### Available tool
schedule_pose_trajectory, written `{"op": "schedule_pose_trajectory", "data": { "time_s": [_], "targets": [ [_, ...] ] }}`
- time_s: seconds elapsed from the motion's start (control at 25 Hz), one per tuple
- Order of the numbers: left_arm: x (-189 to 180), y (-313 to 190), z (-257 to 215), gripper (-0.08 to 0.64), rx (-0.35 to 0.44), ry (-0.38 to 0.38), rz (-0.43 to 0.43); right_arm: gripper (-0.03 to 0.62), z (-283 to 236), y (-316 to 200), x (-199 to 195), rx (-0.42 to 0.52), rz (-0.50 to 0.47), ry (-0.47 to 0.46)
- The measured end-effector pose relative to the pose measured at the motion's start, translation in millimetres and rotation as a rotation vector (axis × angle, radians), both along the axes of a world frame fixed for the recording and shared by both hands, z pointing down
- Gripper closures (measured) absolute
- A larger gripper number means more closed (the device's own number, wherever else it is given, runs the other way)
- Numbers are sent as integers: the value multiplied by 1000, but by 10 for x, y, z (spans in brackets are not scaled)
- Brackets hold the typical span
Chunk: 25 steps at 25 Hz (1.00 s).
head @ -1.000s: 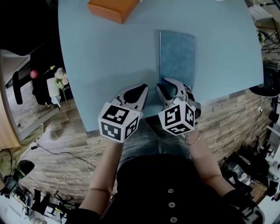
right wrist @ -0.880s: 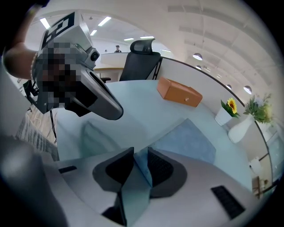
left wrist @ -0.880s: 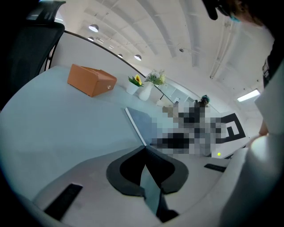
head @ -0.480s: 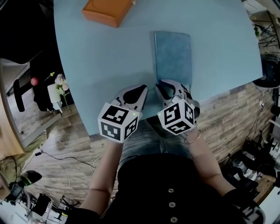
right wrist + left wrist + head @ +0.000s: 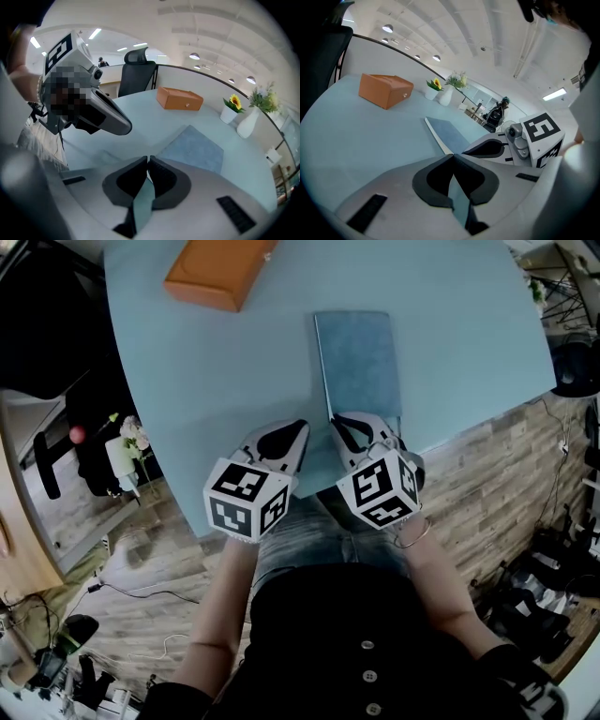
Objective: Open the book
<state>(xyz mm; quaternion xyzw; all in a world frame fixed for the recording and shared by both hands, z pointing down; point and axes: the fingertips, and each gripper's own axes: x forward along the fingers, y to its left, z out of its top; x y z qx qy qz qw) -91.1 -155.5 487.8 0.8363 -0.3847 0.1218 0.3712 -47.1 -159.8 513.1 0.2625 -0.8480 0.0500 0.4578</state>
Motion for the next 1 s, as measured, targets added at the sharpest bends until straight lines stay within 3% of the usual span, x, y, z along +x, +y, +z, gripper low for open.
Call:
{"op": "schedule_pose_trajectory", "data": {
  "time_s": [0.32,0.56,1.0],
  "targets": [
    [110,-33,-115,548,28,-8,53,571,-222,-62,78,-53,102,-124],
    [218,-63,-216,548,55,-24,49,571,-370,-80,152,-68,94,-186],
    [435,-327,-561,548,136,-76,-47,571,-722,-178,359,-116,57,-352]
  ]
}}
